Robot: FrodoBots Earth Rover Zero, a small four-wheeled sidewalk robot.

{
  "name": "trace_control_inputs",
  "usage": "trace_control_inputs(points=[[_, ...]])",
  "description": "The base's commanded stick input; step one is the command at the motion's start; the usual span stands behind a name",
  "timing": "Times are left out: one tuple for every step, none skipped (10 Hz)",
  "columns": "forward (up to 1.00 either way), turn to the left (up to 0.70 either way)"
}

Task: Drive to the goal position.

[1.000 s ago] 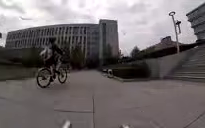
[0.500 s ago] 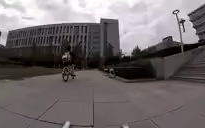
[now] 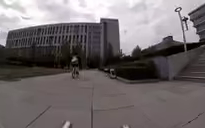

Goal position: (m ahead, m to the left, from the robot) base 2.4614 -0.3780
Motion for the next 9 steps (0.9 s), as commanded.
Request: trace_control_inputs(points=[[0.70, -0.28], [0.70, -0.34], [0.70, -0.29], [0.70, -0.01], [0.70, 0.00], [0.70, 0.00], [0.70, 0.00], [0.70, 0.00], [0.70, 0.00]])
